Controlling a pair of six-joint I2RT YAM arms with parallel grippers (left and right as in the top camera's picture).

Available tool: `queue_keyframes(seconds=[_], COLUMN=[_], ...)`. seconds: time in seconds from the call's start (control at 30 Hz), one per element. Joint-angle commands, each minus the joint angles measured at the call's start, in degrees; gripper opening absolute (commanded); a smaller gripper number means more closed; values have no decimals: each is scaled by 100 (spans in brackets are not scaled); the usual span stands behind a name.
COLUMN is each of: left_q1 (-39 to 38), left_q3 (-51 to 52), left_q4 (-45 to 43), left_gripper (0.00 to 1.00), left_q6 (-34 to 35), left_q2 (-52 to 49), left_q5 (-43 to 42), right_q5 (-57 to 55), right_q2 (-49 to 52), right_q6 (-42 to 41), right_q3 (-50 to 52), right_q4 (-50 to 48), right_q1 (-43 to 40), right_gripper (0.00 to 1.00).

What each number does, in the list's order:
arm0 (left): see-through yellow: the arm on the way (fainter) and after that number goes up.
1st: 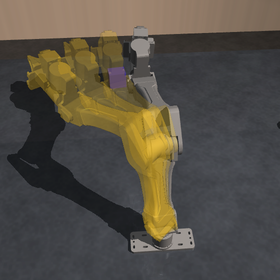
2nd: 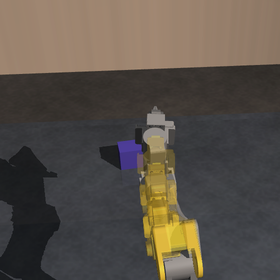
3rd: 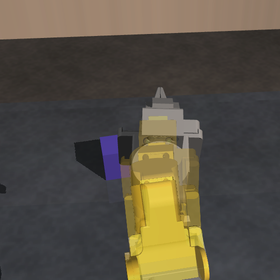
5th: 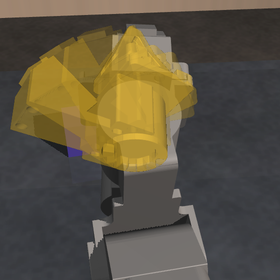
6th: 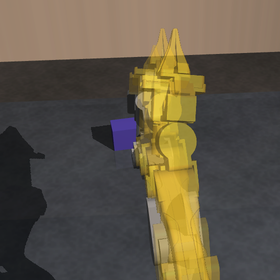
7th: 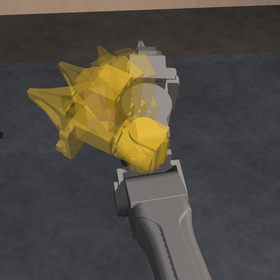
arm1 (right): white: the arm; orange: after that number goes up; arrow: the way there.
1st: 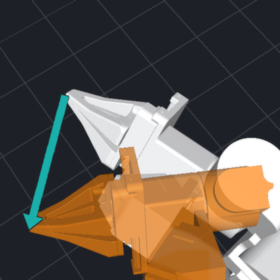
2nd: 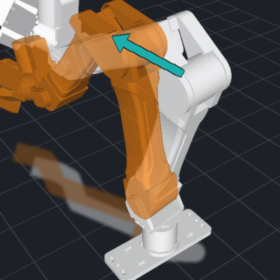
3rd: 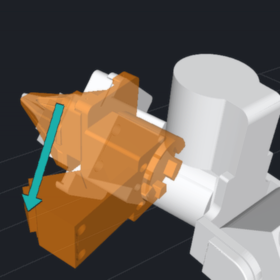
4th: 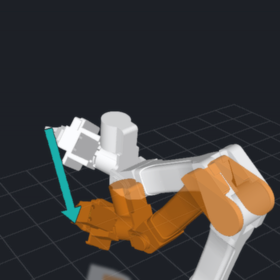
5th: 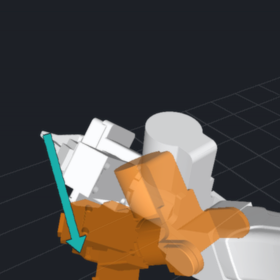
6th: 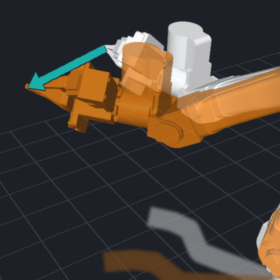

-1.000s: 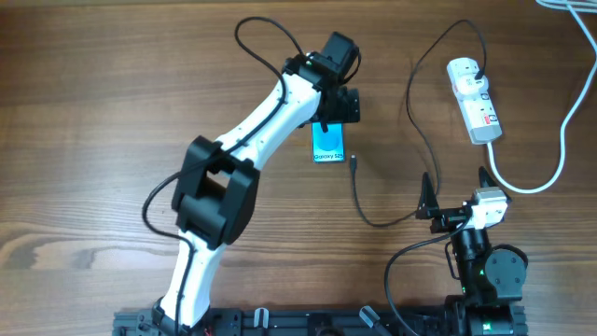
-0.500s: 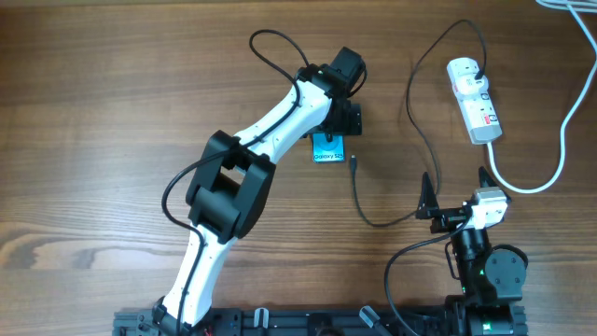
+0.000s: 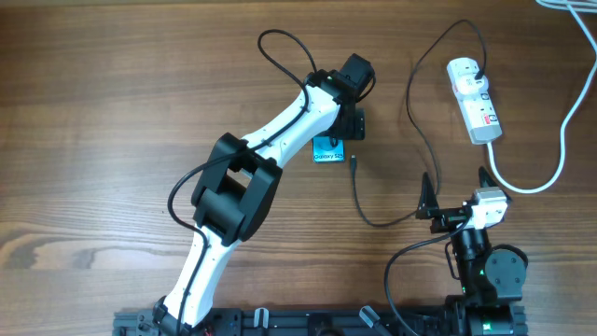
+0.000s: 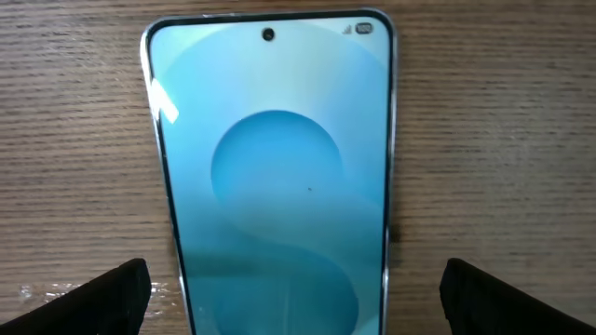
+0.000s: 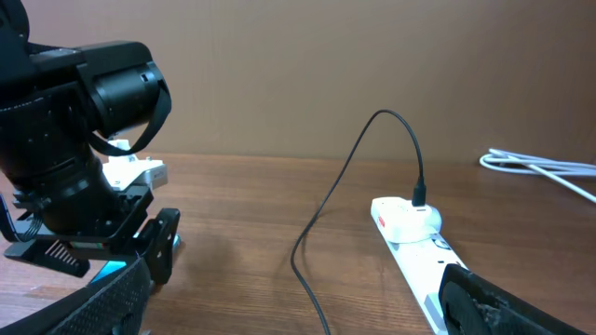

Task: Plug charger to phone and switch on socket
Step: 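Lower the left gripper onto the phone's top edge, then close the left gripper on the phone's top end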

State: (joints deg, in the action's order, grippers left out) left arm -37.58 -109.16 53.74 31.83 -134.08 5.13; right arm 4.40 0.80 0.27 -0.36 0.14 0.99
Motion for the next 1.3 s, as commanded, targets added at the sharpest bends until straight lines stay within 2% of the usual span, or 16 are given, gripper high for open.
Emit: queue_keyframes(seconds=[0.0,0.67,0.97,1.27], left_q1=[20,107,140,138], left_q3=[-33,-33,-35,-35], left_q4=[-17,-42,-234,-181], left_gripper=[100,100,100,100], left_q6=[79,79,74,33], left_q2=[-129,-483,-483,-483], left_q5=[184,-35,-466,-238], right_q5=[-79,-79,-79,-79], right_q2=[-52,-52,-52,-52], right_q6=[-28,-28,-28,-31], right_q3=[4,4,4,7], right_q4=[-17,-17,-17,-17], right_q1=[7,7,7,7], right_gripper=[100,100,99,100])
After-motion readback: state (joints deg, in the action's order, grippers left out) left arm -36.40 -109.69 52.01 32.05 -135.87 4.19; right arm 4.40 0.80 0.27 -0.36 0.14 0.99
